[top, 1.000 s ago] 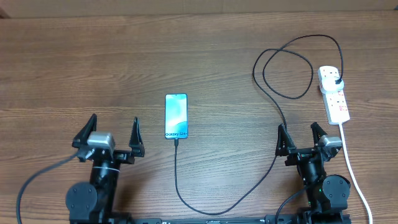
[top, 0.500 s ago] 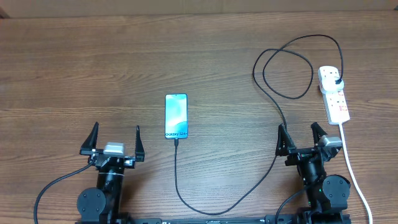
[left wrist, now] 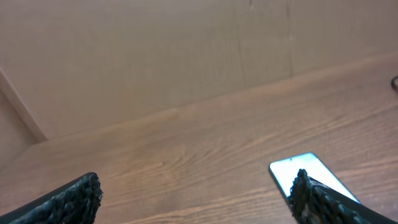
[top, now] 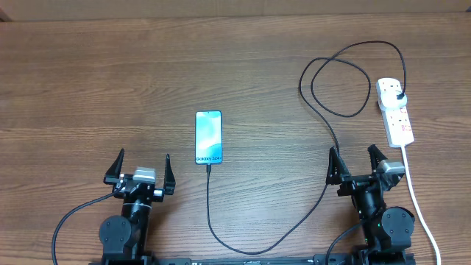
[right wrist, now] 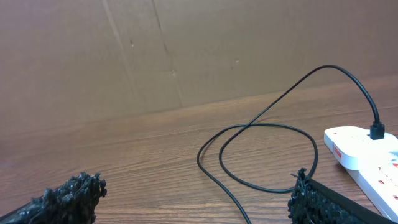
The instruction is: Plug charger to phone and switch on socket
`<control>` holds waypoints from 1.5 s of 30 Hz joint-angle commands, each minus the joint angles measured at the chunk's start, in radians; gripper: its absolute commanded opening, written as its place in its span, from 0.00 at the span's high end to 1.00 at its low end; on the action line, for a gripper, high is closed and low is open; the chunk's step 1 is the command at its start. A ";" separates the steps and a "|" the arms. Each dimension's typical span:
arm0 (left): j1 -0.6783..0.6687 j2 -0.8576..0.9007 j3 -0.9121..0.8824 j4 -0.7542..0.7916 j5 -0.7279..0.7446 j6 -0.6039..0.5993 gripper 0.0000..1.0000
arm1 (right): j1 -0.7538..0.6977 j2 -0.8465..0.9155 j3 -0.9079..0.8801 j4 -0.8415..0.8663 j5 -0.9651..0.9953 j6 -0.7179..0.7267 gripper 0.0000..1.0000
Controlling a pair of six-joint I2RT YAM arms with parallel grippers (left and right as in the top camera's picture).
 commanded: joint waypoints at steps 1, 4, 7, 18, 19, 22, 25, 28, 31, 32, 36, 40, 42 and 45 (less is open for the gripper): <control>0.008 -0.013 -0.009 -0.019 -0.010 0.038 0.00 | 0.006 -0.012 -0.011 0.004 0.006 -0.005 0.00; 0.008 -0.013 -0.009 -0.047 -0.010 0.023 0.01 | 0.006 -0.012 -0.011 0.004 0.006 -0.005 0.00; 0.008 -0.013 -0.009 -0.046 -0.010 0.003 0.00 | 0.006 -0.012 -0.011 0.004 0.006 -0.005 0.00; 0.009 -0.012 -0.009 -0.045 -0.011 0.003 0.00 | 0.006 -0.012 -0.011 0.005 0.006 -0.005 0.00; 0.009 -0.012 -0.008 -0.045 -0.011 0.003 0.01 | 0.006 -0.012 -0.011 0.004 0.006 -0.005 0.00; 0.009 -0.012 -0.009 -0.045 -0.011 0.003 0.01 | 0.006 -0.012 -0.011 0.005 0.006 -0.005 0.00; 0.009 -0.012 -0.008 -0.045 -0.011 0.003 0.00 | 0.006 -0.012 -0.011 0.005 0.006 -0.005 0.00; 0.009 -0.012 -0.008 -0.045 -0.011 0.003 0.01 | 0.006 -0.012 -0.011 0.005 0.006 -0.005 0.00; 0.009 -0.012 -0.008 -0.045 -0.011 0.003 0.01 | 0.006 -0.012 -0.011 0.004 0.006 -0.005 0.00; 0.009 -0.012 -0.008 -0.045 -0.011 0.003 0.00 | 0.006 -0.012 -0.011 0.005 0.006 -0.005 0.00; 0.009 -0.012 -0.008 -0.045 -0.011 0.003 0.00 | 0.006 -0.012 -0.011 0.005 0.006 -0.005 0.00; 0.009 -0.012 -0.008 -0.045 -0.011 0.003 0.00 | 0.006 -0.012 -0.011 0.005 0.006 -0.005 0.00; 0.009 -0.012 -0.009 -0.045 -0.011 0.003 0.01 | 0.006 -0.012 -0.011 0.005 0.006 -0.005 0.00; 0.009 -0.012 -0.008 -0.045 -0.011 0.003 0.00 | 0.006 -0.012 -0.011 0.004 0.006 -0.005 0.00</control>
